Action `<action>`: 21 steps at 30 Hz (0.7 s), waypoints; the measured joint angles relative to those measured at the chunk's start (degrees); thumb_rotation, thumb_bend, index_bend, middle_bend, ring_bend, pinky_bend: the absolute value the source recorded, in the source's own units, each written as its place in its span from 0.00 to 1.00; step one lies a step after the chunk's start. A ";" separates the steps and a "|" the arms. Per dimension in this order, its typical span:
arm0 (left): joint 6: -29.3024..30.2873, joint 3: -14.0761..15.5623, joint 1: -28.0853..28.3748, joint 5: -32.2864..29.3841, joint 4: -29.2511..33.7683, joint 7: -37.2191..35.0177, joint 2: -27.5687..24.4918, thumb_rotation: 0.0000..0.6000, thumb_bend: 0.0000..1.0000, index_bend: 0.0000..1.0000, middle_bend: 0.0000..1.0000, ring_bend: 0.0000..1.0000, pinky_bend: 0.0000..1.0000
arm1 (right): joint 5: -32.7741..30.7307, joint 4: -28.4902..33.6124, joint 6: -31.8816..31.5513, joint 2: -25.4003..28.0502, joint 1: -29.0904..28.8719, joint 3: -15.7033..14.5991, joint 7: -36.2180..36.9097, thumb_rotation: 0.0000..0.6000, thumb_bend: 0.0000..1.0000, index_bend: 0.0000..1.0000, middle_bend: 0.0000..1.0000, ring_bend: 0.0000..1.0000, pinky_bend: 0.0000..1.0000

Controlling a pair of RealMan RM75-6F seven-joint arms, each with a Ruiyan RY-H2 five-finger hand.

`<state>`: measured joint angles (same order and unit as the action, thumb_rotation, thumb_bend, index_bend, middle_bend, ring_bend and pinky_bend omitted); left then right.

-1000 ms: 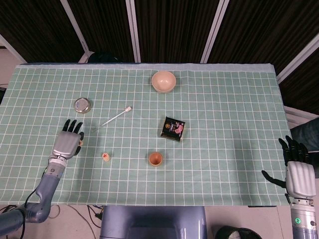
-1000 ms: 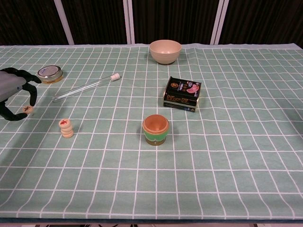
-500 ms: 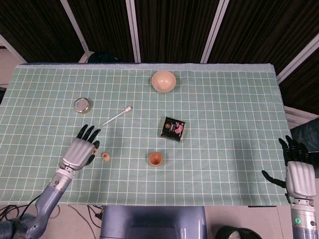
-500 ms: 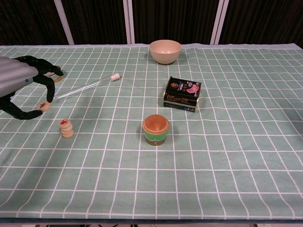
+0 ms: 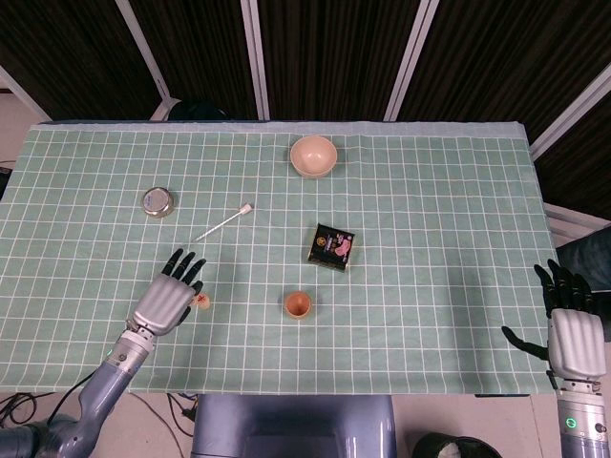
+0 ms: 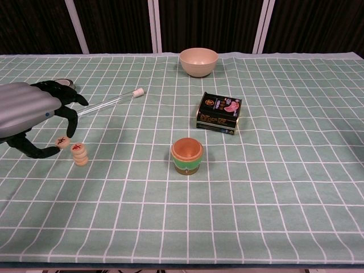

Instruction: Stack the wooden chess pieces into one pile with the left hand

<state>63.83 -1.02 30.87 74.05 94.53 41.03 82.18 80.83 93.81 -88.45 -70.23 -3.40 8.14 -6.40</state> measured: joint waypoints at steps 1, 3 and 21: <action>-0.08 -0.03 0.11 -0.03 -0.25 0.18 0.26 1.00 0.31 0.48 0.11 0.00 0.00 | 0.02 -0.02 0.00 -0.01 0.00 -0.02 -0.02 1.00 0.23 0.09 0.01 0.03 0.00; -0.21 -0.10 0.32 -0.14 -0.73 0.51 0.92 1.00 0.31 0.48 0.11 0.00 0.00 | 0.01 0.00 0.00 -0.01 0.00 -0.02 -0.02 1.00 0.23 0.09 0.01 0.02 0.00; -0.36 -0.57 1.43 -1.92 -3.07 4.20 4.16 1.00 0.31 0.46 0.11 0.00 0.00 | -0.13 -0.03 0.12 0.08 -0.02 0.03 0.16 1.00 0.23 0.09 0.01 0.03 0.00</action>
<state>63.47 -1.59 32.29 72.13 91.45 45.23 86.34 80.69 93.78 -88.33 -70.15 -3.41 8.17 -6.25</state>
